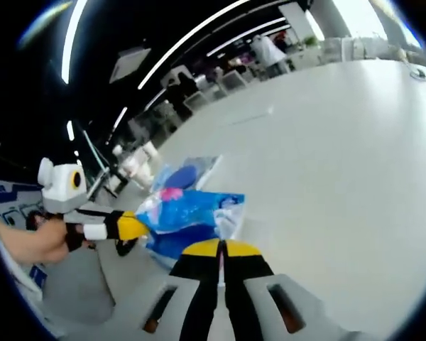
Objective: Arrange the tabletop items into an orderly group along one side of the table until the central work area is clear of visible clutter.
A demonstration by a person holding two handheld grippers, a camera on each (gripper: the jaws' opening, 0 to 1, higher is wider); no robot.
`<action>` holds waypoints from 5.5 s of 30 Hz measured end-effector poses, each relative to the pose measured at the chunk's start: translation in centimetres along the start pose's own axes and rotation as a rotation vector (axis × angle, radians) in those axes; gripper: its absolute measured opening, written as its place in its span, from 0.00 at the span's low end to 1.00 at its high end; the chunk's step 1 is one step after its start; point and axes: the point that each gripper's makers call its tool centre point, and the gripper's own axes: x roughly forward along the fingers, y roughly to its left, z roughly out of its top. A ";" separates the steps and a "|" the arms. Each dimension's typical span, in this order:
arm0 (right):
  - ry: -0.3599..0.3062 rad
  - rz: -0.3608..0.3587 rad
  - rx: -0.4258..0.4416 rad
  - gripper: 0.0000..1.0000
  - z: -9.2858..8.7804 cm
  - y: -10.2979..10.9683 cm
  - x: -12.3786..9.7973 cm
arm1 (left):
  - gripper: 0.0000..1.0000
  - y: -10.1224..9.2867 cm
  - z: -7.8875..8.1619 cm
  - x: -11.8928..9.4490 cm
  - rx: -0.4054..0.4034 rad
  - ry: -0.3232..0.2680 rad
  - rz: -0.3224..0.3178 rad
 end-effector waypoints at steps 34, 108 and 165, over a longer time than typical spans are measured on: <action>-0.088 -0.072 0.019 0.00 4.2 -3.2 0.5 | 0.00 0.3 5.6 3.9 -0.122 -0.063 -0.103; -0.088 -0.119 -0.030 0.00 7.4 -7.6 6.1 | 0.09 3.2 8.5 9.0 -0.162 -0.137 -0.031; -0.194 -0.117 -0.138 0.71 7.7 -4.9 5.0 | 0.97 0.6 9.9 6.9 -0.060 -0.240 -0.058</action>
